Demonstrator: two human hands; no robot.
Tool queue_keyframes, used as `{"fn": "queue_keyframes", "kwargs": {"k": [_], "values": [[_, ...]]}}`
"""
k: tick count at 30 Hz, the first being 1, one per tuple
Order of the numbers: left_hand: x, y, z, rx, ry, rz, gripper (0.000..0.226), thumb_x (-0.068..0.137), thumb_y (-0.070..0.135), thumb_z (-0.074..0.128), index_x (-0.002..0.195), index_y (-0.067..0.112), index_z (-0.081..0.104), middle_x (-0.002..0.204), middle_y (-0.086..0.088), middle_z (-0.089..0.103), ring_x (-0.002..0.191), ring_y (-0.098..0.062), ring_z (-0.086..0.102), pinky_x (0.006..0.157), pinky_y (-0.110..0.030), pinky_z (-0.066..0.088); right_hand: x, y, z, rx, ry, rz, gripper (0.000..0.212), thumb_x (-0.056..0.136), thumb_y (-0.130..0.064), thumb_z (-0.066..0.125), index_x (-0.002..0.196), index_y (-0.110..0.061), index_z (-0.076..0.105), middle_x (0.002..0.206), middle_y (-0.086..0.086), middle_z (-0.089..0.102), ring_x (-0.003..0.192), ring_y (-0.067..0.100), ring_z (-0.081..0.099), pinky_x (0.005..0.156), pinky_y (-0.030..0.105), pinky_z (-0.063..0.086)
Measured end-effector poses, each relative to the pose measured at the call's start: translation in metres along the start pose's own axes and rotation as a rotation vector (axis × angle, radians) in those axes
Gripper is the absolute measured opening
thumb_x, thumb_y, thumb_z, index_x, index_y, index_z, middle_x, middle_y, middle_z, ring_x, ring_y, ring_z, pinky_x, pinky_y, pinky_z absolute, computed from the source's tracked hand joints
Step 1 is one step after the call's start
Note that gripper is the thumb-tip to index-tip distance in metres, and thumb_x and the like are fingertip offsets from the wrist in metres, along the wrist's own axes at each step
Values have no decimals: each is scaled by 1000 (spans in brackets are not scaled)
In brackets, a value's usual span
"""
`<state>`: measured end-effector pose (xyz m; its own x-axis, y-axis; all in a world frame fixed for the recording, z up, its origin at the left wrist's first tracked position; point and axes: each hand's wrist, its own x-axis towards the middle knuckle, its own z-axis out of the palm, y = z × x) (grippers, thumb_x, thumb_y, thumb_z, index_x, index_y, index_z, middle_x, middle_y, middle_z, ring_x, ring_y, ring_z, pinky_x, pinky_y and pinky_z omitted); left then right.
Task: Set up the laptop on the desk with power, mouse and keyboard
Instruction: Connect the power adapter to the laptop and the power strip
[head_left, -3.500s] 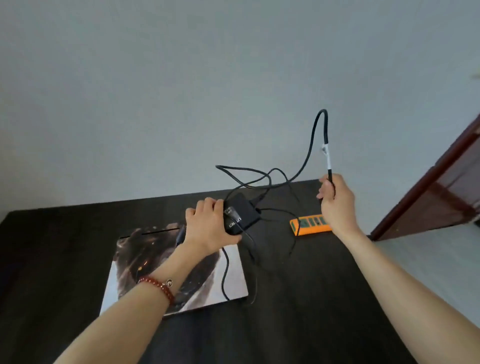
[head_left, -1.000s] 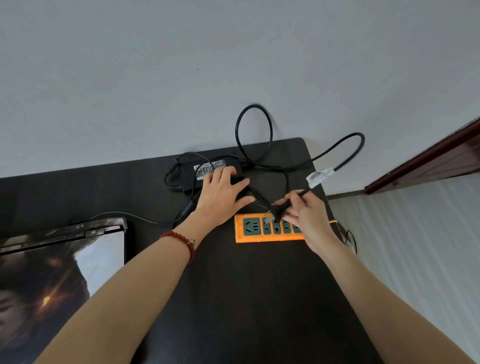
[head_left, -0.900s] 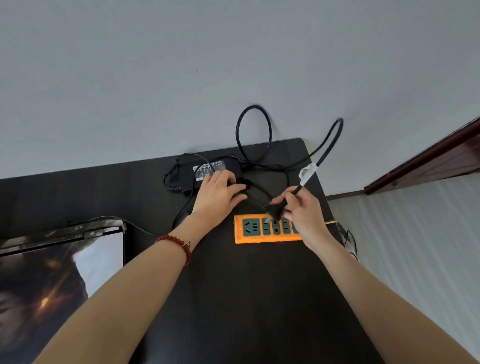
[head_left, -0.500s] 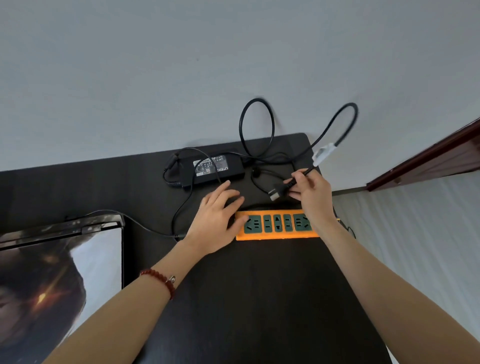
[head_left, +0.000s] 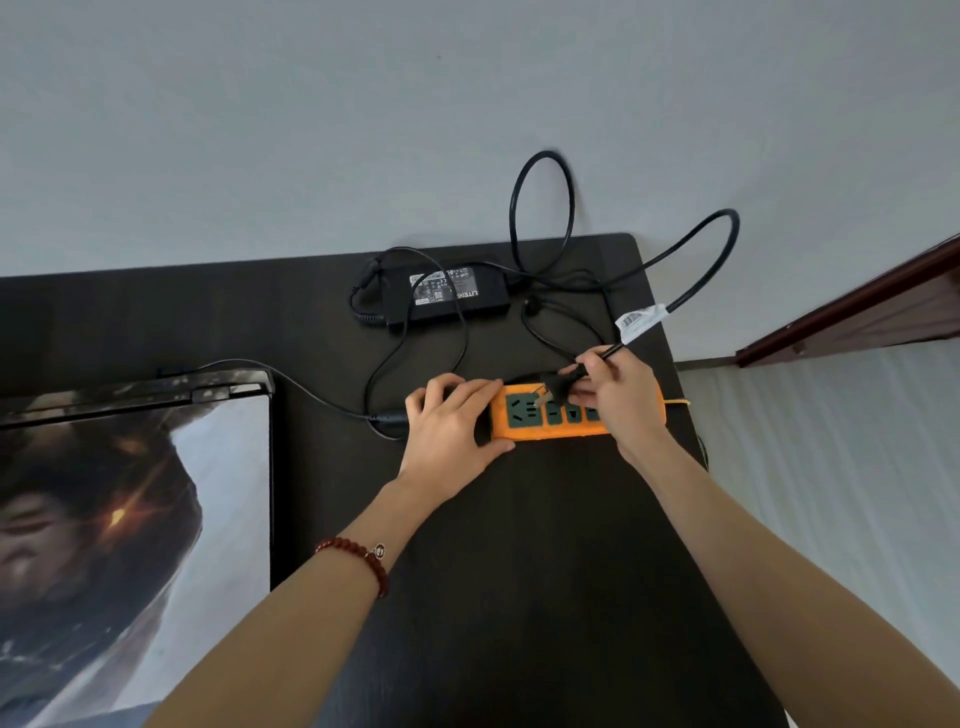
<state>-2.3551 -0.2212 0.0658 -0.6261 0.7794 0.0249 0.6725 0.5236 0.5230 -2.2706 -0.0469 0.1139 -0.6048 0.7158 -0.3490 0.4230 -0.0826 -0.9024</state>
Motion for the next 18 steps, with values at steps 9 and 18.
{"fn": "queue_keyframes", "kwargs": {"k": [9, 18], "values": [[2, 1, -2, -7, 8, -26, 72, 67, 51, 72, 131, 27, 49, 127, 10, 57, 116, -20, 37, 92, -32, 15, -11, 0, 6, -442, -73, -356, 13, 94, -12, 44, 95, -8, 56, 88, 1, 66, 84, 16, 65, 72, 32, 57], [0, 3, -2, -5, 6, -61, 74, 67, 51, 72, 133, 27, 47, 128, 9, 56, 116, -20, 36, 91, -35, 17, -39, 10, 25, -469, -97, -425, 16, 90, -17, 54, 101, -10, 63, 97, 0, 63, 87, 5, 57, 78, 11, 42]]}}
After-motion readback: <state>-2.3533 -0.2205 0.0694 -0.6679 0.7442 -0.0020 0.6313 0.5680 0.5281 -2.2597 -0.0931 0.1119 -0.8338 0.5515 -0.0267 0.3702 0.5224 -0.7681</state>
